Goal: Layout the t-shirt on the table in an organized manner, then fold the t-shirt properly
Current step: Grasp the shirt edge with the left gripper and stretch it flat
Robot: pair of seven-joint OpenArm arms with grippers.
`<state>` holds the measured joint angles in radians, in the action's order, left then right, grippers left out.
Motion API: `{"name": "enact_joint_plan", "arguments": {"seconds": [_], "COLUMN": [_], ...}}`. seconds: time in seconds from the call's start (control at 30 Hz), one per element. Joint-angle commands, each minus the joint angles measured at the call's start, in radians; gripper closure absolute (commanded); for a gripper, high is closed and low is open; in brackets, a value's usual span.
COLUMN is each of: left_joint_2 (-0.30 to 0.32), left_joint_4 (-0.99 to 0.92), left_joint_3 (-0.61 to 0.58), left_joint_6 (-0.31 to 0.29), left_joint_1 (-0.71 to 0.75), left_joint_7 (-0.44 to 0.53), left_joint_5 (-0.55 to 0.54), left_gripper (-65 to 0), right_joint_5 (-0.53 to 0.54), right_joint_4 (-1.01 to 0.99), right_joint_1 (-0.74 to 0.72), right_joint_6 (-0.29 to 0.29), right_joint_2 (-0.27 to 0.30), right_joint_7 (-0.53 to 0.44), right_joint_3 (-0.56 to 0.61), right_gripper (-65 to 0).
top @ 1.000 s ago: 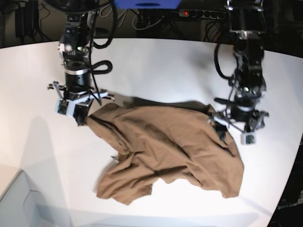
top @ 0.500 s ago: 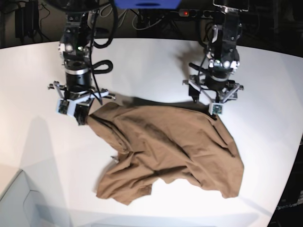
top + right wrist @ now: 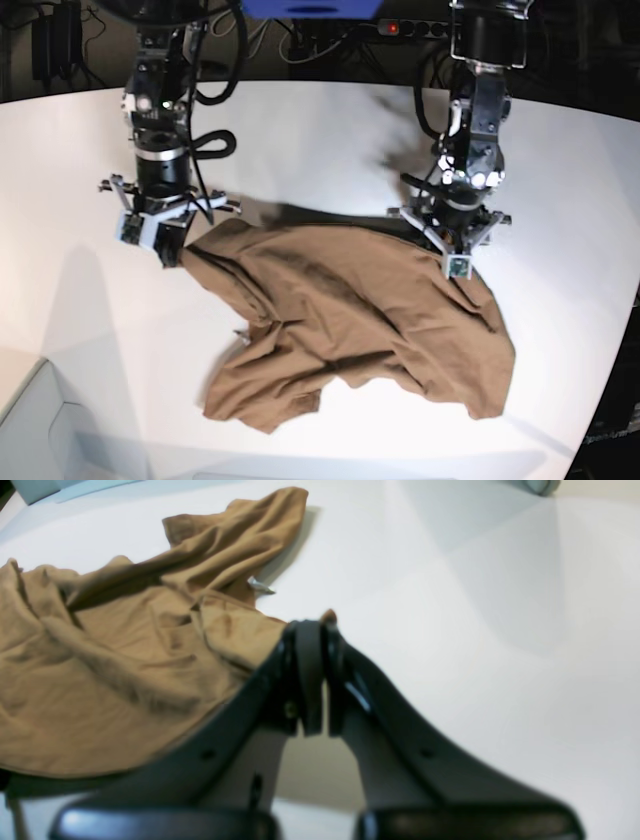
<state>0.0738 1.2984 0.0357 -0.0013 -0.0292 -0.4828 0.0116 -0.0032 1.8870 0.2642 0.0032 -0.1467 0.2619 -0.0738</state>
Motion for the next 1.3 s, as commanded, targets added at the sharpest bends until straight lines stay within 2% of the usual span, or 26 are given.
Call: {"name": "enact_joint_plan", "arguments": {"seconds": [0.0,0.03,0.07,0.17,0.27,0.37,0.53,0.6,0.77,1.0,1.07,1.17,1.27], "left_joint_2": [0.005,0.007,0.010,0.011,0.011,0.047,0.137,0.165,0.171,0.171,0.174,0.183,0.197], "left_joint_4": [-0.029,-0.047,-0.047,0.031,0.166,0.261,0.313,0.312,0.298,0.281,0.284,0.292,0.321], "left_joint_3": [0.000,0.000,0.002,0.092,0.229,0.315,0.335,0.339,0.405,0.404,0.405,0.405,0.409], "left_joint_6": [0.011,0.013,0.013,0.010,0.005,0.004,0.004,0.004,0.004,0.004,0.004,0.004,0.004], "left_joint_1": [-0.011,-0.016,-0.016,0.021,0.070,0.087,0.088,0.088,0.134,0.216,0.223,0.220,0.228], "left_joint_7": [-0.053,-0.053,-0.053,-0.057,-0.061,-0.063,-0.063,-0.063,-0.063,-0.067,-0.101,-0.215,-0.230], "left_joint_5": [0.018,0.018,0.018,0.024,0.026,0.026,0.026,0.026,0.026,0.027,0.027,0.027,0.027], "left_gripper": [-15.6,-6.3,0.0,-3.7,0.0,-0.4,-0.4,-0.4,-0.5,-1.0,-1.0,-5.3,-16.5], "right_joint_5": [0.002,0.002,0.002,0.002,0.002,0.002,0.002,0.002,0.004,0.004,0.004,0.004,0.004], "right_joint_4": [0.018,0.018,0.018,0.021,0.024,0.024,0.026,0.026,0.019,0.016,0.016,0.016,0.016], "right_joint_1": [-0.007,-0.007,-0.007,-0.018,-0.021,-0.018,0.042,0.071,0.163,0.241,0.255,0.267,0.267], "right_joint_6": [0.002,0.002,0.002,0.002,0.002,0.002,0.002,0.002,0.004,0.004,0.004,0.004,0.022], "right_joint_2": [0.002,0.012,0.022,0.037,0.046,0.045,0.039,0.011,-0.010,-0.010,-0.010,-0.010,-0.010], "right_joint_7": [-0.032,-0.032,-0.032,-0.032,-0.032,-0.032,-0.039,-0.039,-0.032,-0.031,-0.031,0.003,0.063], "right_joint_3": [0.001,-0.001,-0.001,-0.005,-0.030,-0.042,-0.033,-0.024,-0.004,0.091,0.108,0.116,0.116], "right_gripper": [0.0,0.0,0.0,0.0,0.0,0.0,0.0,0.0,0.0,0.0,0.0,-7.2,-17.7]}}
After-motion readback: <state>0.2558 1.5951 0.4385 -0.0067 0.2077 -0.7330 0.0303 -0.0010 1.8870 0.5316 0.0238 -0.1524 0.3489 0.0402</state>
